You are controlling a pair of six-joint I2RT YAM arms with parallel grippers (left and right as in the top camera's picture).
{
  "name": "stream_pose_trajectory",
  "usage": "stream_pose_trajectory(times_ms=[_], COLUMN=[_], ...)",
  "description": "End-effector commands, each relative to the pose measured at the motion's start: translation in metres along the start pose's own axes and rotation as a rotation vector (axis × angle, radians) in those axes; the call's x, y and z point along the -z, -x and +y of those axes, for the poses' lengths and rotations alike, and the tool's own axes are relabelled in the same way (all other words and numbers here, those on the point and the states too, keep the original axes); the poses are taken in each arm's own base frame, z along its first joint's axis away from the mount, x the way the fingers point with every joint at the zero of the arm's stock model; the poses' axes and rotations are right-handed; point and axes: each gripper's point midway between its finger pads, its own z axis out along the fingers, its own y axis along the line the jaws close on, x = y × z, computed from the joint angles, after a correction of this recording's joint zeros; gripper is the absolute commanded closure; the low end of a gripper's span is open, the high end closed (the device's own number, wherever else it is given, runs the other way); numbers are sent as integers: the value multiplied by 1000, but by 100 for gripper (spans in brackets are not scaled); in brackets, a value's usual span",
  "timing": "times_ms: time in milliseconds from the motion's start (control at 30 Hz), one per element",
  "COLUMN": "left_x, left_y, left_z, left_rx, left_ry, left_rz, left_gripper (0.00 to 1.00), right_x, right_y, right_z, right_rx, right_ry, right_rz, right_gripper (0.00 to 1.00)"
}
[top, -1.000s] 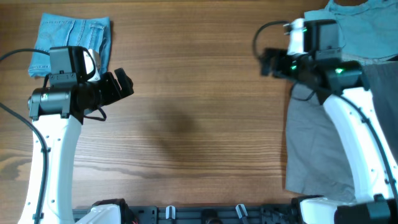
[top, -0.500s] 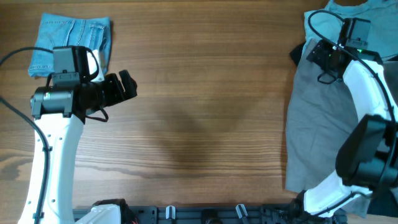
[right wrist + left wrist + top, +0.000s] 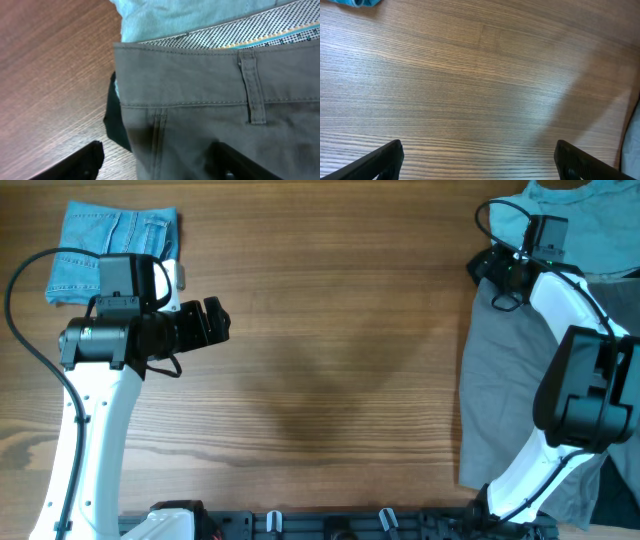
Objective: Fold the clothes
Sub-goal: 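Reach the right gripper to the grey shorts on the right pile, then grasp the grey shorts with the right gripper and drag them to center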
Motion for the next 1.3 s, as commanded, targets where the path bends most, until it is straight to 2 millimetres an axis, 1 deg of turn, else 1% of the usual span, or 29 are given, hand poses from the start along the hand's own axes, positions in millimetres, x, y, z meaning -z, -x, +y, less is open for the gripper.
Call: stream_pose_trajectory(times_ms=[0, 67, 233, 300, 367, 400, 467, 500, 600, 700, 767, 800, 833, 867, 933, 967, 1000, 1033, 1067, 1133, 1167, 1200, 1233, 1267], left_x=[4, 4, 4, 4, 4, 4, 4, 4, 4, 5, 8, 12, 15, 21, 36, 44, 53, 61, 73, 94, 105, 128, 137, 148], left_y=[6, 6, 6, 6, 6, 6, 6, 6, 6, 6, 7, 9, 10, 14, 22, 27, 32, 36, 42, 51, 55, 61, 62, 63], left_z=[-6, -6, -6, -6, -6, -6, -6, -6, -6, -7, -7, -8, -9, -11, -15, -17, -20, -22, -24, -25, -25, -24, -24, -23], left_rx=[-32, -32, -31, -30, -28, -28, -29, -28, -29, -24, -23, -25, -26, -32, -42, -47, -54, -59, -66, -73, -75, -78, -80, -86], left_ry=[-20, -20, -20, -20, -20, -20, -20, -20, -20, -21, -22, -25, -27, -32, -35, -38, -43, -47, -44, -29, -18, 4, 13, 24], left_rz=[-17, -17, -16, -16, -16, -16, -16, -17, -18, -20, -29, -42, -53, -74, -124, -152, -183, -209, -251, -319, -356, -428, -455, -489], left_gripper=[3, 3, 1, 1, 1, 1, 1, 1, 2, 2, 2, 2, 2, 2, 0, 0, 0, 0, 0, 0, 0, 0, 0, 0], right_x=[-12, -12, -8, -5, 1, 3, 16, 24, 56, 103, 134, 157, 173, 200, 245, 264, 281, 292, 307, 323, 328, 334, 335, 336], right_y=[-3, -3, 4, 6, 10, 12, 24, 31, 55, 84, 98, 106, 110, 111, 102, 96, 87, 80, 65, 34, 14, -33, -53, -83], right_z=[-7, -18, -37, -47, -57, -59, -62, -59, -44, -25, -11, 3, 13, 32, 69, 87, 106, 119, 143, 184, 205, 246, 261, 279], right_rx=[24, 27, 9, -14, -43, -48, -42, -13, 58, 64, 75, 88, 99, 127, 153, 171, 206, 231, 283, 357, 396, 478, 511, 557], right_ry=[-39, -95, -154, -169, -179, -178, -156, -135, -67, -2, 58, 123, 172, 271, 441, 506, 559, 590, 642, 732, 780, 863, 892, 923], right_rz=[6, 0, -18, -13, -14, -16, -43, -61, -135, -256, -326, -373, -399, -427, -447, -455, -464, -468, -468, -438, -408, -326, -290, -236], right_gripper=[36, 53, 83, 94, 96, 96, 96, 96, 96, 96, 96, 95, 96, 96, 96, 96, 95, 95, 94, 94, 93, 93, 93, 93])
